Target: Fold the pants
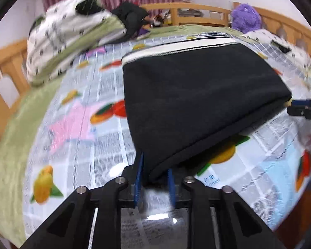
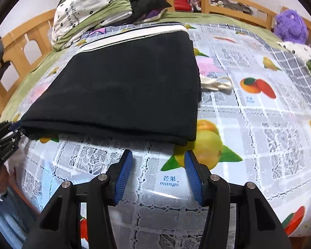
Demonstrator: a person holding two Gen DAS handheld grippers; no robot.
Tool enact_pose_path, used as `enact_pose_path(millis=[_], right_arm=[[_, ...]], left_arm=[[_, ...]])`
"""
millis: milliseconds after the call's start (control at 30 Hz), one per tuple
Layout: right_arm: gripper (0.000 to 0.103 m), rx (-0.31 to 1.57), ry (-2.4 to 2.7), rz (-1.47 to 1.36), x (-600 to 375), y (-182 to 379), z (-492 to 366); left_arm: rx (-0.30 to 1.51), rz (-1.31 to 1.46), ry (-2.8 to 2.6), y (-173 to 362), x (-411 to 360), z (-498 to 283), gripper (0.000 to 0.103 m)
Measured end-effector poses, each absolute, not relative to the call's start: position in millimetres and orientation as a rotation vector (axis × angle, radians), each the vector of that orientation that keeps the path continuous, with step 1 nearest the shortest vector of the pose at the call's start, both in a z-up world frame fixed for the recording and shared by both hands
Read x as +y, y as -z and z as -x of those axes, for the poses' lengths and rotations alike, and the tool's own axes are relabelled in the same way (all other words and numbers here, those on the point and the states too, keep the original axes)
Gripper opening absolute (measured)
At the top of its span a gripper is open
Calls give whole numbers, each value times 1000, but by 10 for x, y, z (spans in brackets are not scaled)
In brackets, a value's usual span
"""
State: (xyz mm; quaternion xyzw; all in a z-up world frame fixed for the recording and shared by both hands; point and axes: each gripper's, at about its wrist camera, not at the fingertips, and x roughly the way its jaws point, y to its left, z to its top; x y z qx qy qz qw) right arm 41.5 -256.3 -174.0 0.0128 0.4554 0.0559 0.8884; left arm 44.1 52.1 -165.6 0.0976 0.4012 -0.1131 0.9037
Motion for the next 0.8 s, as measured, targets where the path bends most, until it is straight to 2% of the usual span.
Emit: enact_pose_path(millis=[100,200,333,467,567,800], right_arm=[[51,887,-157,-17,-2564,1537,-327],[51,795,-185,-18,-2598,1309,-273],[51,749,-194,-30,-2572,1200,-521],[51,761,-194,-79,-2588,1264,-852],[49,824,-186,-43,-2574,1492,-1029],[49,856,-167,54,-2572,1770,-756]], left_arm=[[867,-100,269,1553,704,-316,29],[796,-65,287,1404,780,-150,31],[776,-41,335,1210,582,-464,32],[768,-46,375,1169,310,-813,32],[866,-9,357,1470,204,-1083,33],[846,-93,338,1616,185,-697,35]])
